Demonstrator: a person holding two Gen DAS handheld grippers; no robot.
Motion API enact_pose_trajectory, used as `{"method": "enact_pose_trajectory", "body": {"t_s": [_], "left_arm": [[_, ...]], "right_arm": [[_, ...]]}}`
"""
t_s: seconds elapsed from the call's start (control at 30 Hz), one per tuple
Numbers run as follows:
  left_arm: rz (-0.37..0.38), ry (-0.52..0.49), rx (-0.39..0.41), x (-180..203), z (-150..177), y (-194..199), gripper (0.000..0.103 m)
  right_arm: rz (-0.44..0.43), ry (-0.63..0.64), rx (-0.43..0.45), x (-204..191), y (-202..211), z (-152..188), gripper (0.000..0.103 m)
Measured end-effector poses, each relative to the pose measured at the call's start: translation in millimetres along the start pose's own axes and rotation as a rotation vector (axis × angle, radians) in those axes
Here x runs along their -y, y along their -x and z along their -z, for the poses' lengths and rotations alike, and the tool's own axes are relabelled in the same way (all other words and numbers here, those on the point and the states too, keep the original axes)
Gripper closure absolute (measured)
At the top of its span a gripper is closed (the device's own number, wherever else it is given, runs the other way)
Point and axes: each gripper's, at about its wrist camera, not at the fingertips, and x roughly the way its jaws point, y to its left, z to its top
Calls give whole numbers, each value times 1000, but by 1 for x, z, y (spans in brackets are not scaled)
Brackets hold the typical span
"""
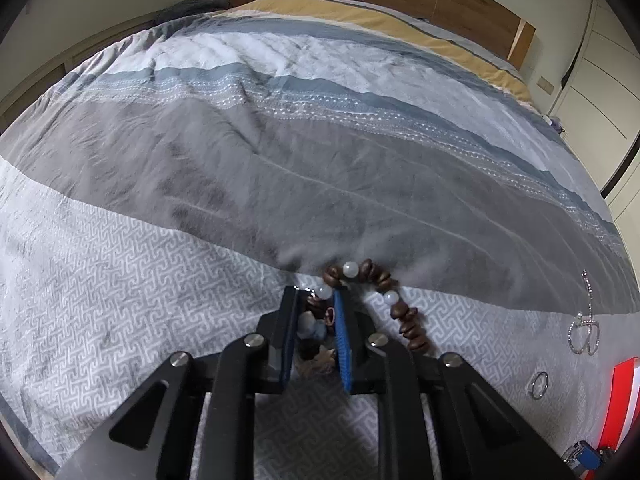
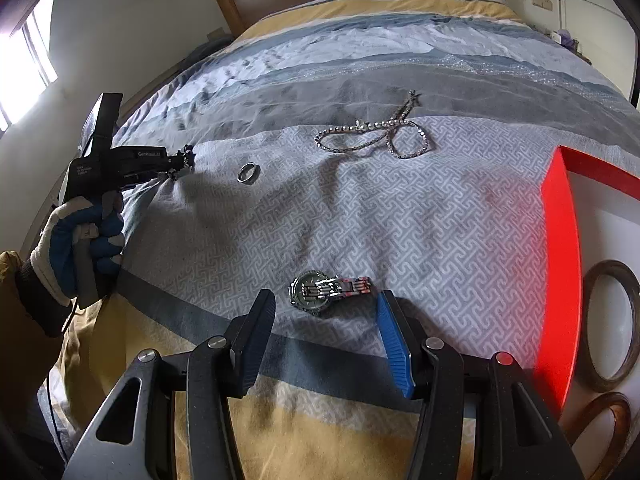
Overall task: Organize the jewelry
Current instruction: 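Grasp the beaded bracelet with the left tool while the right tool grasps the silver watch, then carry the bracelet and watch into the red box and open both tools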
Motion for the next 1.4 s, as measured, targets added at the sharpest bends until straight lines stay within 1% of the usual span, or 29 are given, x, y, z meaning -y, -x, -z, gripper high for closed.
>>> {"method": "enact_pose_trajectory", "body": {"t_s": [0.1,0.13,0.17,0.23,0.27,0.3,0.33,0.37,0.43,0.67,0.83,1.07,1.23,1.4], "left_arm": [[3,1,11,1,1,5,90],[4,3,10,2,2,7,94],[6,7,11,3,2,9,94],[12,8,11,5,4,12,94],[16,6,11,6,6,14,94],[18,4,9,7,8,15,94],[20,3,8,9,9,17,94],[23,2,8,11,11,20,94],[30,-2,9,14,13,26,94],[50,-22,23,27,19,56,94],[65,-37,34,35,21,79,94],[92,-49,52,48,24,115,94],[119,-66,67,66,28,145,94],[168,-88,81,93,35,174,94]], "right_arm": [[1,5,6,-3,-6,-4,50],[8,13,5,-4,-8,-5,51],[18,22,5,-5,-11,-5,52],[44,37,3,-7,-14,-5,60],[54,44,5,-7,-14,-4,60],[61,53,7,-8,-14,-2,64],[71,62,9,-8,-14,-1,65],[71,67,10,-9,-14,0,66],[64,69,13,-9,-12,1,72],[42,69,22,-13,5,5,73],[28,73,53,-21,31,3,73],[44,66,111,-21,75,-2,73],[71,49,150,-13,111,2,73],[108,20,187,8,150,10,73]]}}
